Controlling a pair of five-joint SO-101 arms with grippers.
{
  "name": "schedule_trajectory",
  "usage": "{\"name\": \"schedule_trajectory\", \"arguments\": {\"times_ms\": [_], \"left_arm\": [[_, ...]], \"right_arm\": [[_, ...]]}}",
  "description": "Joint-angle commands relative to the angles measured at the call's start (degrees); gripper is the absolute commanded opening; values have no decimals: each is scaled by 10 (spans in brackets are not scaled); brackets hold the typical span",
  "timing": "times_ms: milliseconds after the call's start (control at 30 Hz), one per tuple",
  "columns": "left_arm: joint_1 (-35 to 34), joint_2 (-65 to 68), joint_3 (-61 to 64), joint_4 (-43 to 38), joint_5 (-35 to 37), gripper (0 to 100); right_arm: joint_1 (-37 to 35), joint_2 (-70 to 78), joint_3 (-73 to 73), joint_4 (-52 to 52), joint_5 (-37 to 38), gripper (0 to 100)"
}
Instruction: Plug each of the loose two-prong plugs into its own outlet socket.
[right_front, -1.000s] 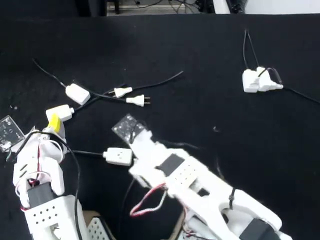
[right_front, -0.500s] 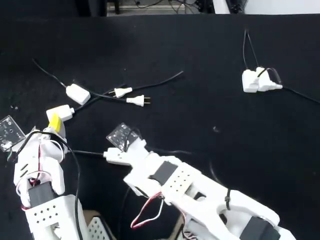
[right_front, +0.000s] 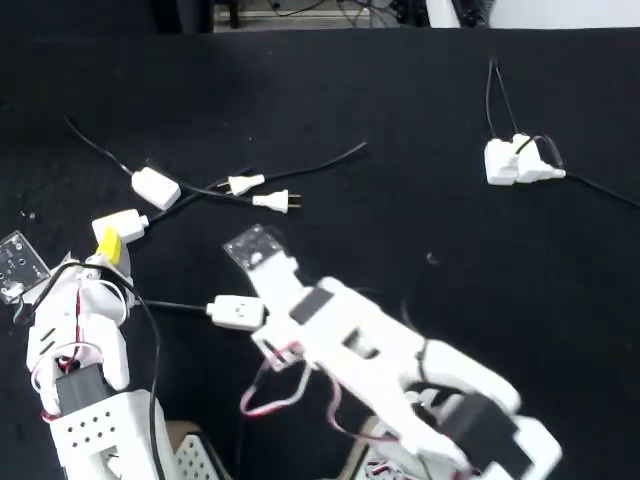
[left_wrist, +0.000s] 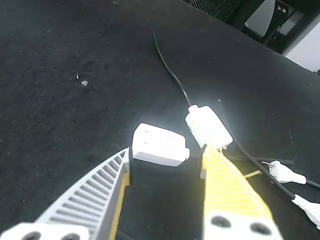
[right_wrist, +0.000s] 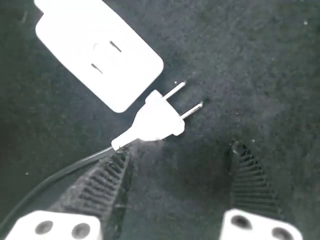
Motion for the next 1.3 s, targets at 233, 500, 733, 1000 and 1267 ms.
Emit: {"name": "schedule_trajectory", "arguments": {"times_ms": [233,500,733,1000,1267], "left_arm": [[-6,-6,-34,-6,4,234],[-5,-6,-32,-6,4,234],[-5,-6,-32,-5,4,234],[-5,-6,-32,-3,4,234],[-4,-6,-33,-3,4,234]], "right_arm": [[-5,51,-152,132,-55,276],[-90,51,-151,116,-171,276],[-91,113,-112,11,-198,276],[-66,175,-165,92,-171,249],[51,65,-127,81,-7,7]]}}
